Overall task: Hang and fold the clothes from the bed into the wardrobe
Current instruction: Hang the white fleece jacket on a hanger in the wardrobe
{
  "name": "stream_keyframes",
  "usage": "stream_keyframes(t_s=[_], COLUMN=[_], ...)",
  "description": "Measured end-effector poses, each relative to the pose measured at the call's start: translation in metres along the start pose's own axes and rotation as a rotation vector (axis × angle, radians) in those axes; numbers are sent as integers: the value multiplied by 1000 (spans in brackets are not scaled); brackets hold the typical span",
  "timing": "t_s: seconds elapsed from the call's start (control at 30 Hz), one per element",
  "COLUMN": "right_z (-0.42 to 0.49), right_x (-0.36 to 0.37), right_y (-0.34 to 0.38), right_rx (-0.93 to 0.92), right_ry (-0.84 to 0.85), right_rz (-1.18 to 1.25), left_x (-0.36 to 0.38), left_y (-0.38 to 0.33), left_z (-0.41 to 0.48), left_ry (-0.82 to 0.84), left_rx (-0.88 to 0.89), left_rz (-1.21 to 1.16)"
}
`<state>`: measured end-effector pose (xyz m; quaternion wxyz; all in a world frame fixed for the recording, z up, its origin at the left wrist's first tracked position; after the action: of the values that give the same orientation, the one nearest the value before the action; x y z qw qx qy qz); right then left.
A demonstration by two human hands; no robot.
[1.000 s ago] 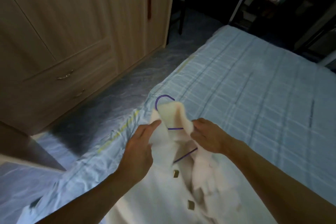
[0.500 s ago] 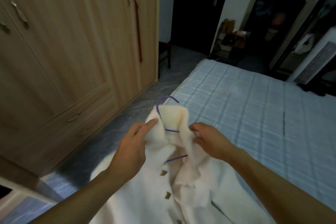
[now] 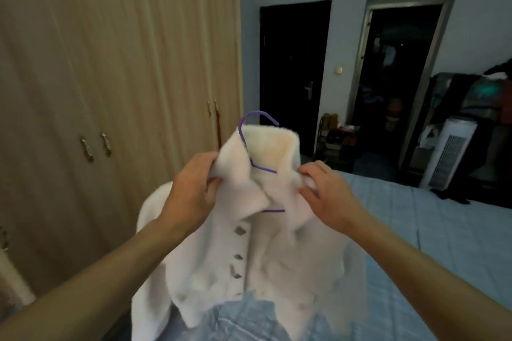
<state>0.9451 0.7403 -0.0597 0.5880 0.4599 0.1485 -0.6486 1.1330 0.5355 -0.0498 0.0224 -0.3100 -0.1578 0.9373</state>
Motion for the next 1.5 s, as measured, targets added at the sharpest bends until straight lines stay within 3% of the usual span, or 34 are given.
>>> stream_keyframes(t_s=[0.17,0.3,0.53,0.63,0.73,0.93,1.13,1.5], right_z=[21,31,28,25,19,7,18,14], right_x=[-66,-100,-112,-103,-85,-58,-35,-37], right_y=[52,88,132,136,147,178,228,198], right_rx=[-94,-68,-27,18,-23,-113,-268,-147], right_ry=[-140,-227,29,151,60,-134,-136,-372], right_rz=[-79,-107,73,-9,-102,31,58,259], left_x=[-65,-109,-157,-172,-187,-212,-208,-238], left_y=[-22,-26,-10,0,7,10,-10,10], left_z=[45,55,44,31,22,4,-23,-22], left_ry=[-88,-144,-193,-218,-204,-146,-102,117], left_rx=[130,181,150,100,77,81,177,160], left_rz=[59,63,70,67,61,87,129,44])
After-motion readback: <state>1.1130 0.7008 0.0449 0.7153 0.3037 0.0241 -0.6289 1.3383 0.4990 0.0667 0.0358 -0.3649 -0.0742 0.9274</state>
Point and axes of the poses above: each hand's wrist, its own z-axis towards the middle knuckle, its own x-axis out of the palm, y = z × x, the point moved 2 cm from there along z, towards the middle knuckle, and after that the axes turned 3 degrees about y, right-handed, at the moved point
